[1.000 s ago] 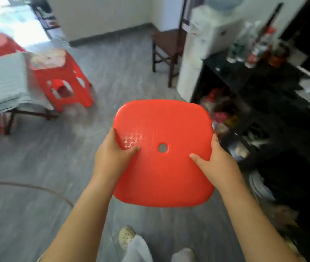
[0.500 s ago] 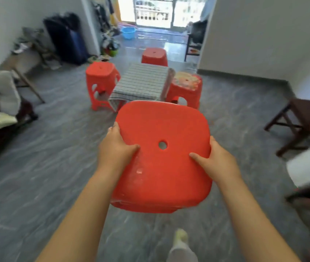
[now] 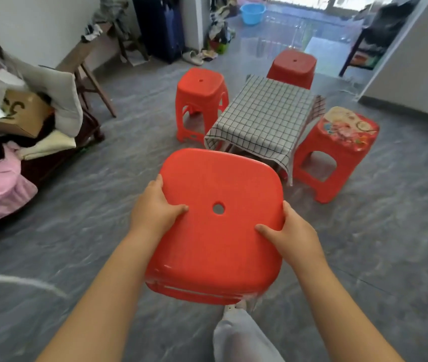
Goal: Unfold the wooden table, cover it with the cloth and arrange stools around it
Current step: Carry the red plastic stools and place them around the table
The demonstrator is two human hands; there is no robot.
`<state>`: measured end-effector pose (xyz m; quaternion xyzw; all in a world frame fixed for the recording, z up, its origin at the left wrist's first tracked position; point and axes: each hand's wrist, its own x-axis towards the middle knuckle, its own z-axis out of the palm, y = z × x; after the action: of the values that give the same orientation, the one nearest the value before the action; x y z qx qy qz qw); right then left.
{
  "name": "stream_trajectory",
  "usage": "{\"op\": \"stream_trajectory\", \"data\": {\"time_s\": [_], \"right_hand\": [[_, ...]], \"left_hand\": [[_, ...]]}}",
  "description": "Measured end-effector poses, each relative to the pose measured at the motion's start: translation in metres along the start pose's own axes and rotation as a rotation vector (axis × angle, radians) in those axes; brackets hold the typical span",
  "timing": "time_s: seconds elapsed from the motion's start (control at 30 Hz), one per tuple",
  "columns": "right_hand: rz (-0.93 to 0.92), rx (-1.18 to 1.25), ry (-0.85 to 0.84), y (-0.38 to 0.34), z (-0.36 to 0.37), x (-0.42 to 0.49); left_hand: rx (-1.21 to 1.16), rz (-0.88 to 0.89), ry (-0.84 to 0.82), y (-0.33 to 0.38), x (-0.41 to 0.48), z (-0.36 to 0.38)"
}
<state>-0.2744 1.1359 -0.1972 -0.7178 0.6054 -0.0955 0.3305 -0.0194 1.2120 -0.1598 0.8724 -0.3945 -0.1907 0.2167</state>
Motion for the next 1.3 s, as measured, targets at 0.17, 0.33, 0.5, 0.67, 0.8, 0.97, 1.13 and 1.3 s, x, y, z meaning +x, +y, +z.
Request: {"op": "stream_trajectory", "data": {"time_s": [0.17,0.33,0.5,0.67,0.8,0.97,1.13,1.3], "right_hand": [[0.055,0.049,-0.072,-0.02,0.006,0.083],[0.136,0.095,-0.065,-0.03,0.017,0.155],[0.29,0.2,-0.026,-0.031,0.043,0.231],[0.451,0.247,-0.047,-0.019,0.08,0.301],[0.528,0.296,-0.08,-0.003,0.109,0.346],[0.555,0.312,-0.1,0.028,0.15,0.394],[0.611,0.299,-0.103,0.059,0.197,0.427],[0.637,0.254,-0.083,0.098,0.237,0.452]], "left_hand": [[0.011,0.018,-0.039,0.009,0.09,0.01],[0.01,0.05,-0.156,0.015,0.182,0.032],[-0.055,0.083,-0.346,0.012,0.285,0.076],[-0.023,0.119,-0.499,0.004,0.368,0.133],[0.116,0.196,-0.577,-0.001,0.414,0.178],[0.154,0.174,-0.633,-0.013,0.46,0.238],[0.24,0.185,-0.699,-0.034,0.486,0.291],[0.269,0.198,-0.702,-0.048,0.508,0.338]]}}
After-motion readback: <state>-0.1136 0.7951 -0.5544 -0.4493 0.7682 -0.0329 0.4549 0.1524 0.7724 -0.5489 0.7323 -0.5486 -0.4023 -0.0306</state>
